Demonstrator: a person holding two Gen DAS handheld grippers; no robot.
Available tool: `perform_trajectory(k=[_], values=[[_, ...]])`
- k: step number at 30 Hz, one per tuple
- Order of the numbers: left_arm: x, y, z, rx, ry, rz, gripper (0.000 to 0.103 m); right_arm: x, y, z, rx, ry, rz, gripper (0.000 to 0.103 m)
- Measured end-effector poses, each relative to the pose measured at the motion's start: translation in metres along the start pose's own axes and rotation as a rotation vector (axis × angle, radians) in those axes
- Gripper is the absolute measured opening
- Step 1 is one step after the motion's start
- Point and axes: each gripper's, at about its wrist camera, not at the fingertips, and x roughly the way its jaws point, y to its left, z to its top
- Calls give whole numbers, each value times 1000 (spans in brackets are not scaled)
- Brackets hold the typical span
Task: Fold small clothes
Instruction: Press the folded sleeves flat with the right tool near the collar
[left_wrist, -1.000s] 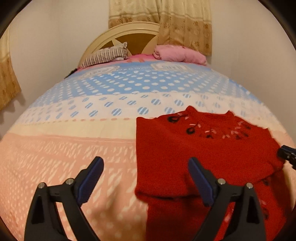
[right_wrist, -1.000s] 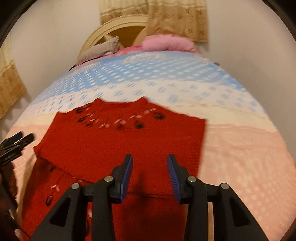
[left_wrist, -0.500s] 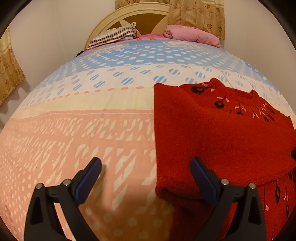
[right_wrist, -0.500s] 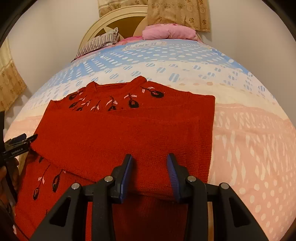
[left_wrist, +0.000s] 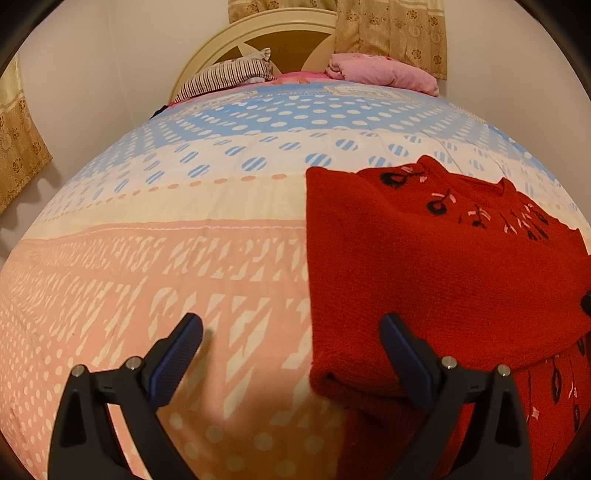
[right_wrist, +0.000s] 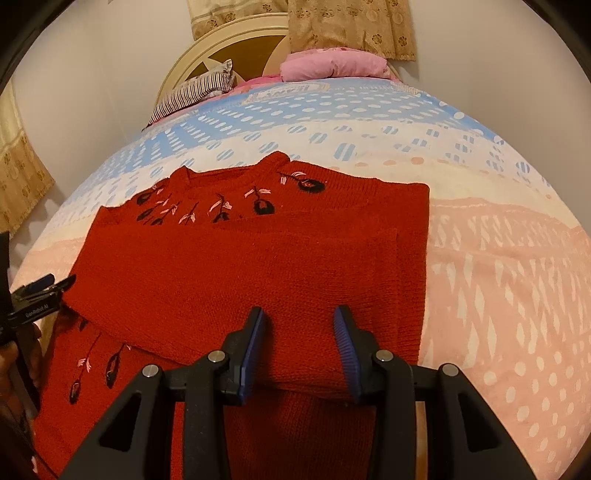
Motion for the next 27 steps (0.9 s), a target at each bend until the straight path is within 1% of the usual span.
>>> perform_trajectory(k=[4,9,12,20,22,24,27], values=[[-2,-1,-1,3,-7,2,99,-1,-2,0,11,-2,7,41],[-7,-1,1,10,-20,-1,99,0,10,3,-41,16,-51,41],[-19,1,0,5,-39,-13,99,-7,12,2,-43,7,-55,43],[-53,-3,-19,35,-71,-60,99,-39,11,-11,-1,-41,-31,43],[-63,-4,-25,42,-83,-74,99,-47,14,-15,-8,-41,-39,44],[-71,-5,-31,53,-90,-84,99,-55,15,-22,-6,-30,-38,49],[-80,-7,-42,68,-80,-100,99,-62,15,-34,-2,-11,-39,50]])
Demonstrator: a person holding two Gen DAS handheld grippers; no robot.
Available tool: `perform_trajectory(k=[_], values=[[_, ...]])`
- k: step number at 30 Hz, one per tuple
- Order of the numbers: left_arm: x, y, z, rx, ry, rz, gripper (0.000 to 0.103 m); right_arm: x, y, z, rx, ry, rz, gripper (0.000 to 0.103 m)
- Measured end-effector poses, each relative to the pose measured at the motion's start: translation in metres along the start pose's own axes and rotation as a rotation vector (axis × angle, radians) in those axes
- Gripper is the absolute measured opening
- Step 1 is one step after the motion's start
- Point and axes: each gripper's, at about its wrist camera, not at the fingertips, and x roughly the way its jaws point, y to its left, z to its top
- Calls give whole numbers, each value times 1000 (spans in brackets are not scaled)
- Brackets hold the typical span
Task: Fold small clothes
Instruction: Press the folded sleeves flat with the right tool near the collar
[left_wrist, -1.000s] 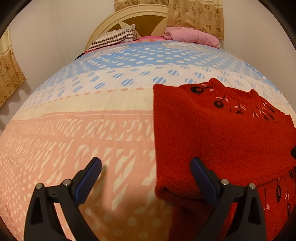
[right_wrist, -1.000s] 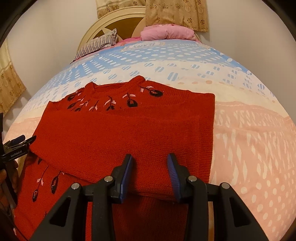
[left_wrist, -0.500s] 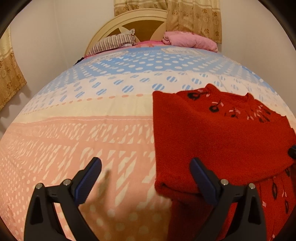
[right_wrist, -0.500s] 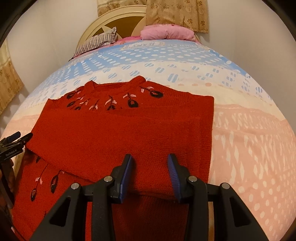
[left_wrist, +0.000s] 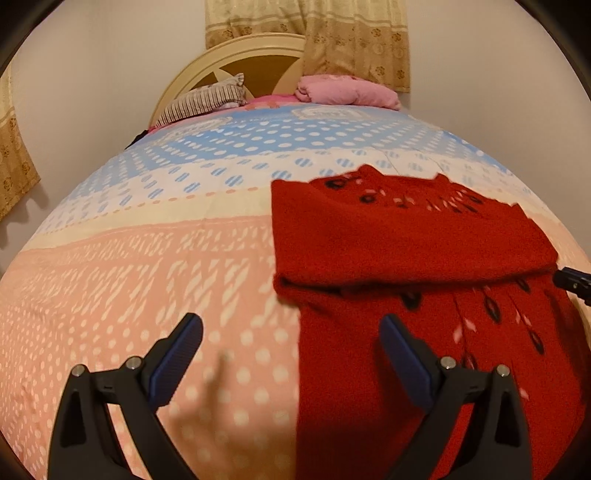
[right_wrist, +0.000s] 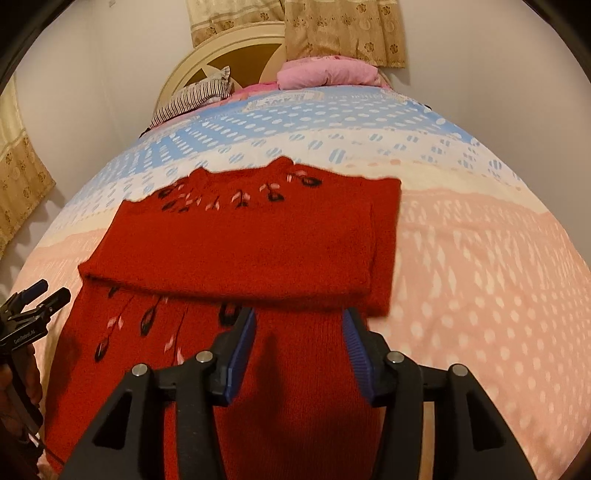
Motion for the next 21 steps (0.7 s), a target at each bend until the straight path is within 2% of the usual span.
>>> perform_trajectory(k=[9,21], values=[[-17,-5,-25,20,20,-17,99,-13,3,-34,-14,32,-5,50],[-42,-6,-62,19,37,-41,99,-45,6,-77,-60,-1,-23,52]])
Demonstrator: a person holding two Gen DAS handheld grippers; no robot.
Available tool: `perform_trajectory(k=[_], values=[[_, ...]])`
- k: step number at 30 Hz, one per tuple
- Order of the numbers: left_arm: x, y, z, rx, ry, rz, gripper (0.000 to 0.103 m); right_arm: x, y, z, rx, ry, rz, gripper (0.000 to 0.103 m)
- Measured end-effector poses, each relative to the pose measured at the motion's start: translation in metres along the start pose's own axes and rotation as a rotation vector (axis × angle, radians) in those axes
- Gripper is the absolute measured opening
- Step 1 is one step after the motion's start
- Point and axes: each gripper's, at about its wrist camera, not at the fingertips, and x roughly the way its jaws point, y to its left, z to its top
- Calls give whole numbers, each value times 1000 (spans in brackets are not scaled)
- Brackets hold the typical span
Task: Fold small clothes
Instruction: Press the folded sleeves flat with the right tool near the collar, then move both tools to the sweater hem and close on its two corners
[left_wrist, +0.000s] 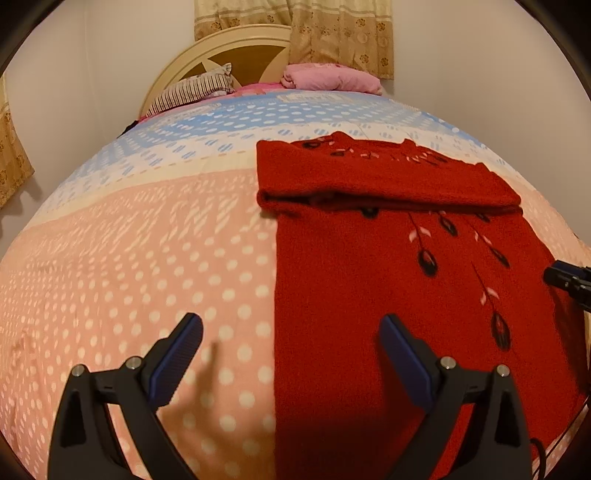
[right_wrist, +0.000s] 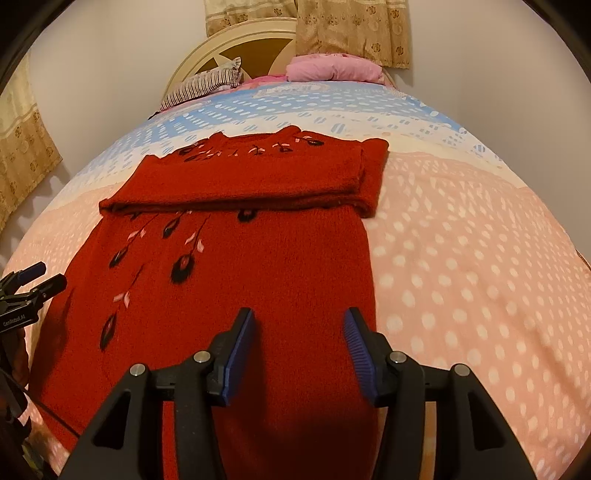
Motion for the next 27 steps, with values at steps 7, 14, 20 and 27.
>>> perform_trajectory(k=[7,14,20,27], values=[[-11,0,-20,-6,5,1,99,-19,3,-20,-14,-12,-5,53],[-19,-1,-36,-2,20,-7,99,-33,1,-40,-12,-16,-4,53],[-26,-2,-52,-3,30,-20,99,-44,2,-57,-7,-20,-10,54],[-42,1,-76,-26,39,-57,99,-59,7,-81,-30,-16,-11,56]])
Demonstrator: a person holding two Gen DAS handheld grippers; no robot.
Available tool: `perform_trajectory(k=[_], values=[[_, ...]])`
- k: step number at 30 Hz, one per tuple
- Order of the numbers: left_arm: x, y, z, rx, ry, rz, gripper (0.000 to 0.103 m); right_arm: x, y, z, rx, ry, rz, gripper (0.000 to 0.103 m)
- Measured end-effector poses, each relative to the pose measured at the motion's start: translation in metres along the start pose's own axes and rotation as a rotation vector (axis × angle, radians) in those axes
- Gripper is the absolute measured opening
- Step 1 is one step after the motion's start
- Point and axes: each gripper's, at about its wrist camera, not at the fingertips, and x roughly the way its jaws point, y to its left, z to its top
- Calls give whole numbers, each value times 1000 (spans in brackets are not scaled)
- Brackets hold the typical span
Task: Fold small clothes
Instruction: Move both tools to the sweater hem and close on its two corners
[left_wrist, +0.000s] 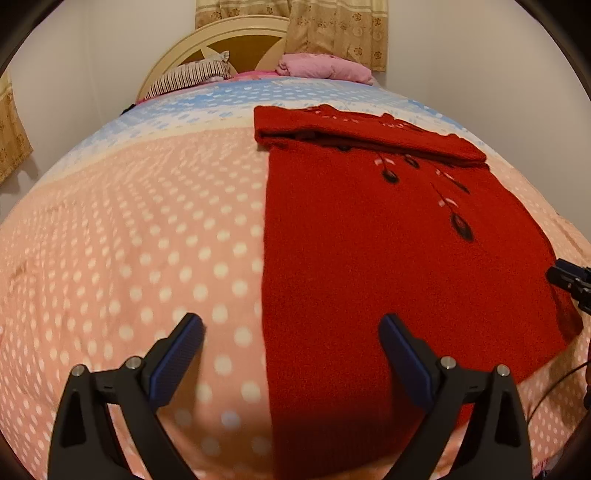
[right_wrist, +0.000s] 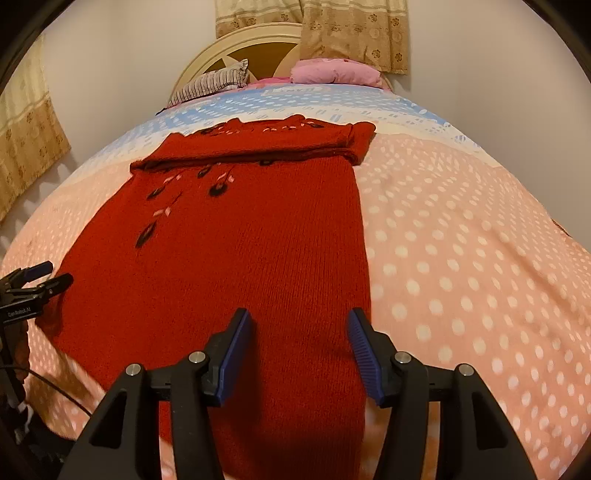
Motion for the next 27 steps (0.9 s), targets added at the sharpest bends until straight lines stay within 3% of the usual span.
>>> perform_trajectory(k=[10,15,23,27], values=[[-19,-4,-23,7,-1,-46,85,-22,-16,-38,23,5,-27,60],[-26,-8,-30,15,3,-63,70,-28,-16,-45,46,21,-6,60],[-30,8,-32,-68,17,-37,68,-32,-17,-51,77,28,44,60],[-29,3,-35,-45,12,-24,67,-33,-19,-54,90,20,51,59]])
